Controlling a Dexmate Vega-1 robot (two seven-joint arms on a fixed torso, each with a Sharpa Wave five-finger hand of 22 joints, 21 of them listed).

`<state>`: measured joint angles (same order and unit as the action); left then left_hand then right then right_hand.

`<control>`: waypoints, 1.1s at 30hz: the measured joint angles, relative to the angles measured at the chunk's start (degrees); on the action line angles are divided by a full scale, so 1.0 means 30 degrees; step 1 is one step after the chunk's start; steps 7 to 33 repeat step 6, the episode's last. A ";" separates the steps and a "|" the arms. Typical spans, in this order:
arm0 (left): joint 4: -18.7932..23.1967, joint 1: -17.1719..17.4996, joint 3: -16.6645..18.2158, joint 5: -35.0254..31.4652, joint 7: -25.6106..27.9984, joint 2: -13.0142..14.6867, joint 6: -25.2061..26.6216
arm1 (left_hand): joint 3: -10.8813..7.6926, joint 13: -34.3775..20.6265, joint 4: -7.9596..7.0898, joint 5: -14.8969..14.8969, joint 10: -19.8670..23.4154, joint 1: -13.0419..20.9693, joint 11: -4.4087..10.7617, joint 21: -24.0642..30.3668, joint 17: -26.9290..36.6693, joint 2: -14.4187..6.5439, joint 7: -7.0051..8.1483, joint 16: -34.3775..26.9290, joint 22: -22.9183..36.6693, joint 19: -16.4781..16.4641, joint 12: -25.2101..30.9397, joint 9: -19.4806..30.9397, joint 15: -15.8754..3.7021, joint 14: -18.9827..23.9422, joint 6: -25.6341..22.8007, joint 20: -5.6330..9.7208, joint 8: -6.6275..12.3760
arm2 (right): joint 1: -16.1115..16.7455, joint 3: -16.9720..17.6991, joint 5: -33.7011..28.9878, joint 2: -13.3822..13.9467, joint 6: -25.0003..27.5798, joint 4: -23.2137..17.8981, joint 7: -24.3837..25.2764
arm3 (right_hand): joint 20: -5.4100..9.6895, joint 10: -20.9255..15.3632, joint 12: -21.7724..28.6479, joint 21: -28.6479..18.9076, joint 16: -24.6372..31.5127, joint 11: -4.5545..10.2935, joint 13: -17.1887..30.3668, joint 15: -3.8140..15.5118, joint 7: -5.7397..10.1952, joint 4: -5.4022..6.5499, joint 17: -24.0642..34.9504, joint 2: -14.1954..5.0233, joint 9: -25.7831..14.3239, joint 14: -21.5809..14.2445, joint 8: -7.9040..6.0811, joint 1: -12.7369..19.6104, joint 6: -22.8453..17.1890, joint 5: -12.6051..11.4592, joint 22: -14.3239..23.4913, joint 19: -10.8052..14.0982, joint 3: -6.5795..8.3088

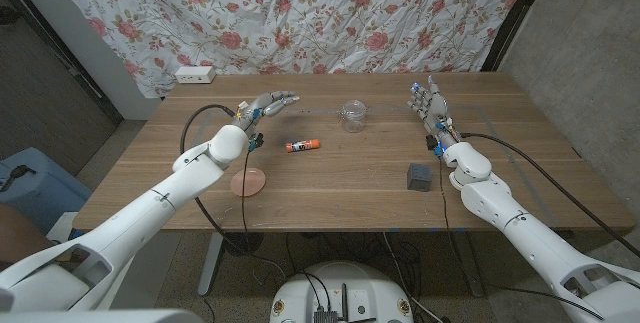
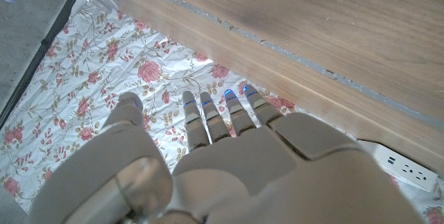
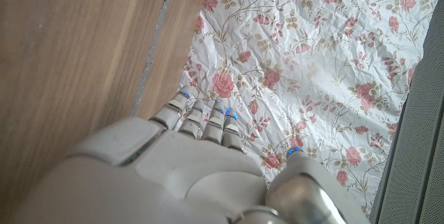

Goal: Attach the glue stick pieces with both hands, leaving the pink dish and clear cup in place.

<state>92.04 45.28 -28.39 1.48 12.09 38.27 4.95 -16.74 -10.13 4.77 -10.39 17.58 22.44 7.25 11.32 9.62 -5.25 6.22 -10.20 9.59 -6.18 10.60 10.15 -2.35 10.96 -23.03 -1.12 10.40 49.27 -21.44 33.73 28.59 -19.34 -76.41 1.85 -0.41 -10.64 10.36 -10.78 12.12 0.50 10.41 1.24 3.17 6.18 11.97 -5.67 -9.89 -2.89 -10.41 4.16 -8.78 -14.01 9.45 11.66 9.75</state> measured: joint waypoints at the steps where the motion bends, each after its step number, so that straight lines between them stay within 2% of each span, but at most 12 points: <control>1: -0.0198 0.0097 0.0050 0.0190 0.0309 -0.0249 -0.0216 | -0.0072 0.0000 0.0073 -0.0002 0.0000 0.0067 0.0000 0.0000 0.0000 -0.0068 0.0000 0.0000 0.0000 -0.0075 0.0000 0.0000 0.0000 -0.0001 0.0000 0.0075 0.0000 | 0.0029 0.0000 0.0021 -0.0002 0.0001 0.0000 0.0071 | 0.0000 0.0000 0.0000 0.0000 0.0000 0.0000 0.0000 0.0000 0.0000 0.0000 0.0001 0.0000 -0.0001 0.0000 0.0000 0.0000 0.0000 0.0000 0.0000 -0.0001 0.0000; 6: -0.0702 0.0293 0.0168 0.0760 0.1277 -0.0904 -0.0971 | -0.0151 0.0000 0.0153 -0.0002 -0.0102 -0.0038 -0.0102 0.0114 0.0000 -0.0321 -0.0106 0.0000 0.0000 -0.0306 -0.0001 -0.0022 0.0000 -0.0001 0.0107 0.0170 0.0000 | 0.0139 0.0029 0.0059 -0.0002 0.0055 -0.0078 0.0226 | 0.0000 0.0000 0.0082 0.0000 0.0000 0.0000 0.0000 0.0000 0.0000 -0.0001 0.0001 0.0000 0.0000 0.0001 0.0000 0.0000 0.0000 0.0000 0.0000 -0.0001 0.0000; 33: -0.0702 0.0293 0.0168 0.0760 0.1277 -0.0904 -0.0971 | -0.0151 0.0000 0.0153 -0.0002 -0.0102 -0.0038 -0.0102 0.0114 0.0000 -0.0321 -0.0106 0.0000 0.0000 -0.0306 -0.0001 -0.0022 0.0000 -0.0001 0.0107 0.0170 0.0000 | 0.0139 0.0029 0.0059 -0.0002 0.0055 -0.0078 0.0226 | 0.0000 0.0000 0.0082 0.0000 0.0000 0.0000 0.0000 0.0000 0.0000 -0.0001 0.0001 0.0000 0.0000 0.0001 0.0000 0.0000 0.0000 0.0000 0.0000 -0.0001 0.0000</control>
